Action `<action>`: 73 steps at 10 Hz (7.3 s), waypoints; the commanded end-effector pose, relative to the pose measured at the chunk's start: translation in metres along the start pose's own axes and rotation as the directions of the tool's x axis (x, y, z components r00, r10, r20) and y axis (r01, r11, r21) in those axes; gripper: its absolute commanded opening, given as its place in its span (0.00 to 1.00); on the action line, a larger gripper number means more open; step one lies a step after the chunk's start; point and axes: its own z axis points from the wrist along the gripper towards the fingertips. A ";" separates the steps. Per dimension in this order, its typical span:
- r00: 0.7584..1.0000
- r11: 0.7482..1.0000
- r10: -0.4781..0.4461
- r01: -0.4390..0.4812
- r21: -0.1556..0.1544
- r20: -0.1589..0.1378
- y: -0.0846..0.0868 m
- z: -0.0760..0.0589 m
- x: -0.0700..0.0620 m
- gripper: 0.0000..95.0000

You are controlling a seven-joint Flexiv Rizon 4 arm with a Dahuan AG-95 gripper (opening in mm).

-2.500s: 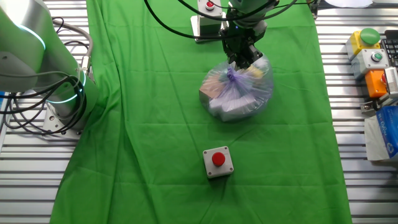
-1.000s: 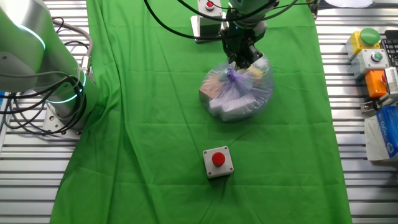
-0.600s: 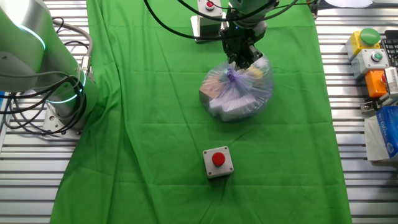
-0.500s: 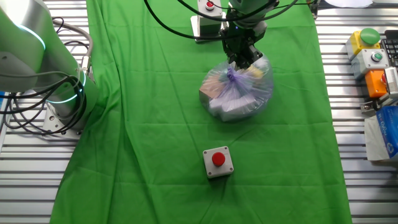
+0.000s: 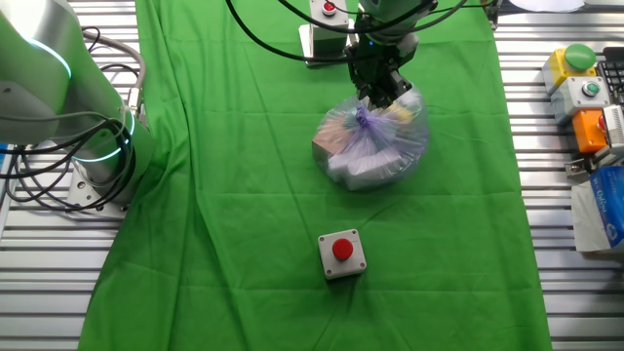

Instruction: Pick up a bag of things

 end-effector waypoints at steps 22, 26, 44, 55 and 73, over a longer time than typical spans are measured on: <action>0.999 1.000 0.026 -0.026 -0.004 0.019 0.024 0.006 0.004 0.40; 0.999 0.999 0.042 -0.042 0.005 0.021 0.034 0.010 0.001 0.40; 0.999 0.998 -0.054 0.054 0.017 0.005 0.009 0.022 -0.005 0.40; 0.998 0.998 -0.064 0.064 0.025 -0.001 0.012 0.031 0.006 0.40; 0.997 0.996 -0.072 0.072 0.052 -0.004 0.005 0.044 0.010 0.40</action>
